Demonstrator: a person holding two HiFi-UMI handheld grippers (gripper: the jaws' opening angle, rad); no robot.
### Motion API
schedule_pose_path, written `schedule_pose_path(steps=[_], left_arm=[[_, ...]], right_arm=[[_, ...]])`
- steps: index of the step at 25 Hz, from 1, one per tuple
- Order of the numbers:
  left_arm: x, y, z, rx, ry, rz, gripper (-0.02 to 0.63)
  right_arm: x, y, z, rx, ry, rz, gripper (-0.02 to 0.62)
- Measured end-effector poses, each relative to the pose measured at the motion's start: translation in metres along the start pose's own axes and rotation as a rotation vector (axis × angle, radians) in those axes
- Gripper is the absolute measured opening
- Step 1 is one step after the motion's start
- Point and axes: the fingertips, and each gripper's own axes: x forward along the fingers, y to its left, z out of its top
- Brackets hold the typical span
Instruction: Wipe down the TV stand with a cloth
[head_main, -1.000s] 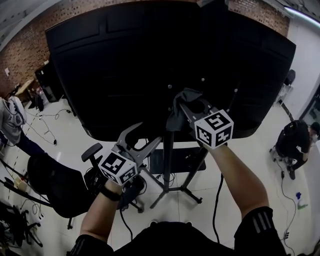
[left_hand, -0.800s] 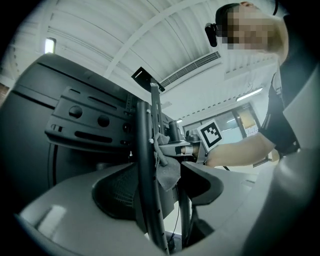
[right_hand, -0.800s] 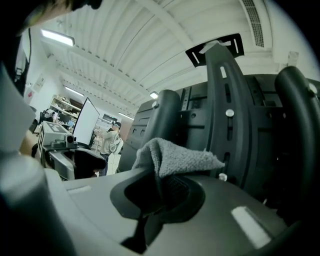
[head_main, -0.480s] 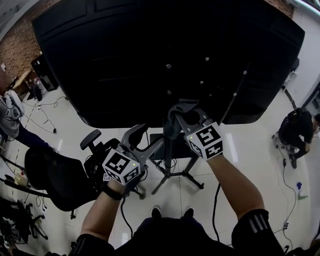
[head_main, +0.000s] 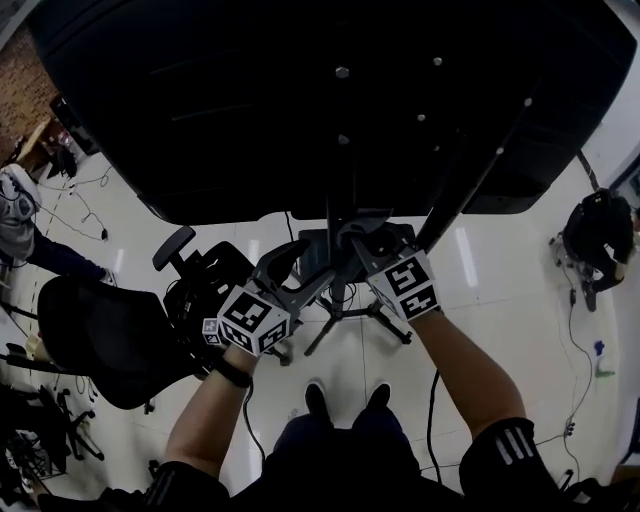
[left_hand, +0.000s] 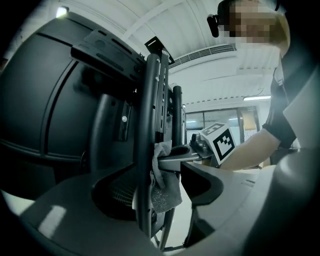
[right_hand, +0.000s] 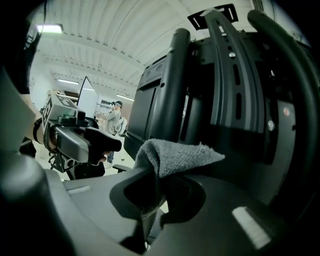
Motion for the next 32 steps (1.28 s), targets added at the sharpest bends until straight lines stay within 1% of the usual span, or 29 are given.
schedule_pose_path(steps=[4,7,11,16,19,25,32], left_arm=[[0.006,0.003,-0.044,-0.034,0.061,-0.004,0.291],[0.009,0.012,-0.078,-0.077,0.104,0.004,0.295],[0.012,0.019,-0.115,-0.110,0.149,0.012,0.295],[0.019,0.025,-0.158,-0.122,0.190,0.008,0.295],[0.021,0.028,-0.193,-0.144,0.234,0.009,0.295],[0.024,0.030,-0.260,-0.158,0.324,-0.002,0.295],[0.034,0.035,-0.319,-0.178,0.392,-0.009,0.295]], right_arm=[[0.013,0.016,-0.045,0.019,0.061,0.029,0.037],[0.025,0.024,-0.080,0.033,0.110,0.039,0.037],[0.039,0.037,-0.127,0.037,0.187,0.055,0.041],[0.057,0.047,-0.189,0.065,0.281,0.064,0.041],[0.068,0.055,-0.228,0.083,0.334,0.073,0.041],[0.087,0.071,-0.303,0.140,0.407,0.107,0.041],[0.106,0.084,-0.367,0.155,0.478,0.128,0.041]])
